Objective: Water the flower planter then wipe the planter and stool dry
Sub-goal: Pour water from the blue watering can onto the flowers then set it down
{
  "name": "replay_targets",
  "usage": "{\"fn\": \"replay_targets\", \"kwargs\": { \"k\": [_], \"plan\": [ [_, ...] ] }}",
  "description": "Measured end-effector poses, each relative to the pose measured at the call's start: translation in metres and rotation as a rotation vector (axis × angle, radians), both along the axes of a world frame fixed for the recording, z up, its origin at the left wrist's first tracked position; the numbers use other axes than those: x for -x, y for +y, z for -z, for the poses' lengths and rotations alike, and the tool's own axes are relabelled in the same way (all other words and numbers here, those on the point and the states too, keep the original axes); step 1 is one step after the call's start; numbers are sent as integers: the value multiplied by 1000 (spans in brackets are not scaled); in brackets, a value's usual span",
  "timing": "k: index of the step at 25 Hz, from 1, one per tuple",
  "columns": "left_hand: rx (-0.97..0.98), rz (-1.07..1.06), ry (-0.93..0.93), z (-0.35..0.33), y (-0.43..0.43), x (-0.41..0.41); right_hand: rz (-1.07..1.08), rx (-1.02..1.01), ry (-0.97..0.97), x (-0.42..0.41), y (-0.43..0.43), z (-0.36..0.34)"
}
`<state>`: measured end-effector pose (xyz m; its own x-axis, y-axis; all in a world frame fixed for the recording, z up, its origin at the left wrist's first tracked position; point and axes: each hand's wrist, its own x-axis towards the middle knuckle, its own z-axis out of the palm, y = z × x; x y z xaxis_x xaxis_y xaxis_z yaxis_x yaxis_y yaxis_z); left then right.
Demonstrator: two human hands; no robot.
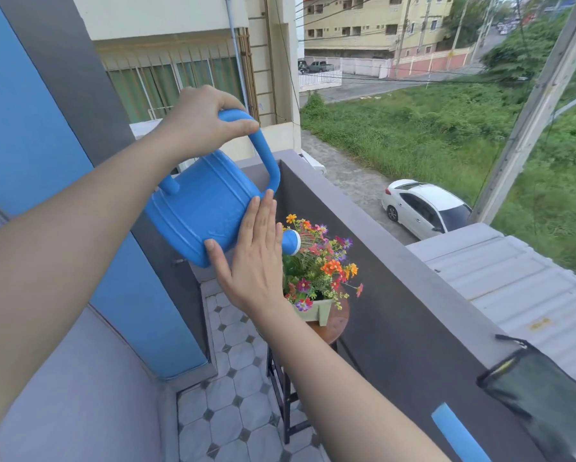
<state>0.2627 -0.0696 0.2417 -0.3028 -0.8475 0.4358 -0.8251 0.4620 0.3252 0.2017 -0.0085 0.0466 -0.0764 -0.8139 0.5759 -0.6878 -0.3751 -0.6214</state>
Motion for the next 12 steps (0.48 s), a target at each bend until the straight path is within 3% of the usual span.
{"fn": "replay_targets", "kwargs": {
  "k": [12],
  "plan": [
    [-65, 9, -145, -13, -4, 4, -32, 0, -74, -14, 8, -3]
  ]
}}
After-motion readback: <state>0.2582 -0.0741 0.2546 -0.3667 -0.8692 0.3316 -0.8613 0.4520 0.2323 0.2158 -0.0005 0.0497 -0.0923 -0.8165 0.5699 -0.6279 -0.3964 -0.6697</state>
